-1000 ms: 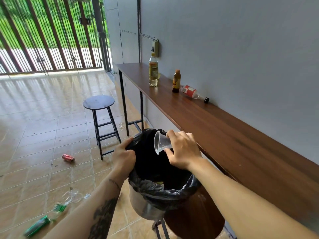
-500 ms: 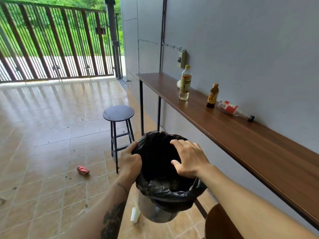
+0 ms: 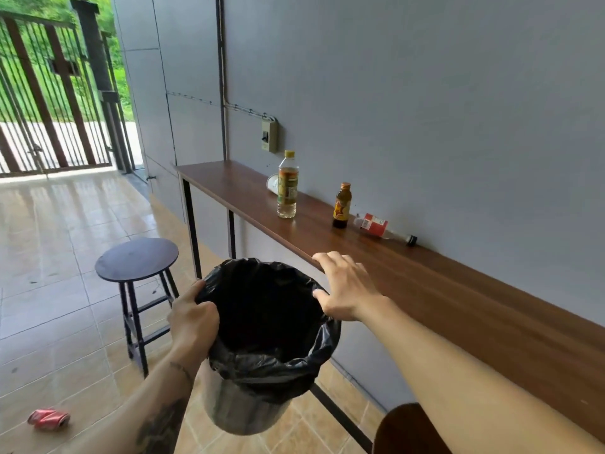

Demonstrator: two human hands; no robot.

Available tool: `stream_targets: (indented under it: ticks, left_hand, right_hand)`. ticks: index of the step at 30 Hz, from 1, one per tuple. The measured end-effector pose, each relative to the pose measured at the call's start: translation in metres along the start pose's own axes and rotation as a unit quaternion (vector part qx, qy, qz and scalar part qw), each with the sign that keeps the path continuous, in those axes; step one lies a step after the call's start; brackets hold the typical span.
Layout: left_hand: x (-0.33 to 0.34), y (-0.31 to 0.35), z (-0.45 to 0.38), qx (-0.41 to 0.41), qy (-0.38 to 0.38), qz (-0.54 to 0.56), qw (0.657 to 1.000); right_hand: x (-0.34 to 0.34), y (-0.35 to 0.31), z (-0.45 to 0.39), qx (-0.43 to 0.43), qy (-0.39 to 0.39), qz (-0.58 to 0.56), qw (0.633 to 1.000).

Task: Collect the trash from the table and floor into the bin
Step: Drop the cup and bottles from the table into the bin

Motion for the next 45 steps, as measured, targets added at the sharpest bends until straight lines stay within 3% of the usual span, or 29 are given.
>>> stream_targets:
  ticks: [15, 26, 31, 37, 45]
  left_hand:
    - [0.105, 0.002, -0.082, -0.03, 0.009, -0.041, 0.999]
    - [0.136, -0.003, -0.117, -0.059, 0.012, -0.071, 0.996]
    - [0.131, -0.009, -0.127, -0.064, -0.021, -0.058, 0.996]
    - [0.11, -0.005, -0.136, -0.062, -0.026, -0.031, 0.997]
    - [0.063, -0.001, -0.153, -0.039, -0.035, 0.012, 0.999]
  right_hand:
    - [-0.003, 0.183, -0.121, 0.187, 0.012, 0.043, 0.981]
    - [0.02, 0.232, -0.171, 0.231, -0.04, 0.081, 0.969]
    - [0.026, 0.208, -0.168, 0.205, 0.0, 0.072, 0.976]
    - [0.025, 0.102, -0.156, 0.065, 0.045, -0.032, 0.996]
    - [0.048, -0.053, -0.169, 0.0, -0.08, -0.004, 0.997]
Point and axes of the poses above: each hand's wrist, its own z-axis away from the middle knuckle, its own x-axis out of the palm, y = z × x, the point moved 2 cm from there along -z, towards the middle knuckle, and after that the axes turned 2 degrees about -y, right-handed, at the moved point
